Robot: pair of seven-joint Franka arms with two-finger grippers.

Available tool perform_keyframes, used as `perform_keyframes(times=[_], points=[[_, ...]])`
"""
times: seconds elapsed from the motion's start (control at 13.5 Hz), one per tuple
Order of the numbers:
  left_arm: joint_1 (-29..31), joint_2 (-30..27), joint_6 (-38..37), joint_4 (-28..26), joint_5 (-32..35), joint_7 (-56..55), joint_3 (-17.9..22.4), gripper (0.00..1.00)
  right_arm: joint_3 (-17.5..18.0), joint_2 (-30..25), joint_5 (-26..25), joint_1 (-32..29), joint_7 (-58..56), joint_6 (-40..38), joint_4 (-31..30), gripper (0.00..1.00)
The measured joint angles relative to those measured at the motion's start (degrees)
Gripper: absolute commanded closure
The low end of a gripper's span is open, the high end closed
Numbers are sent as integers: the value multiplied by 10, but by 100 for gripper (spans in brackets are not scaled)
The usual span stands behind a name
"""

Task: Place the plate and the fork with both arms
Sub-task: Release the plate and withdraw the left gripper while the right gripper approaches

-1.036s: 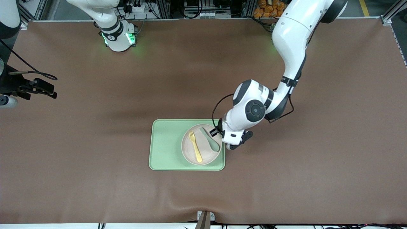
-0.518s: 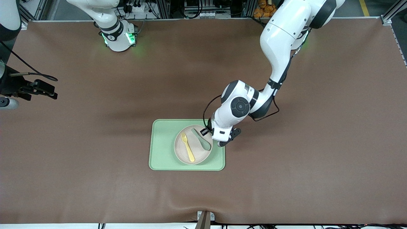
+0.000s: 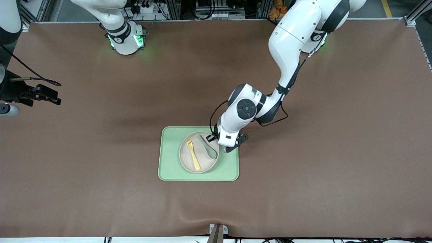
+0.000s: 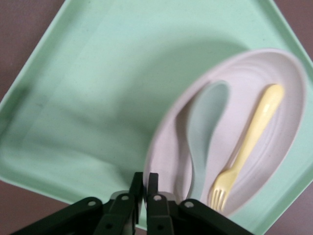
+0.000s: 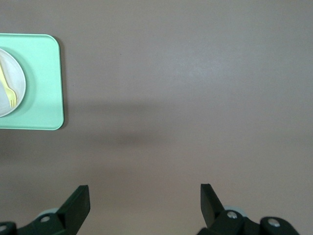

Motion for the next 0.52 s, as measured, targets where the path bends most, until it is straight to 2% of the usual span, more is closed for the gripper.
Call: perform_keyframes(times=[0.3, 0.52], points=[[-11, -7, 2, 11, 35, -1, 9, 0, 2, 0, 0, 0, 0, -1, 0, 0], [7, -36, -35, 19, 36, 0, 19, 0, 3, 0, 1, 0, -1, -8, 0, 0]])
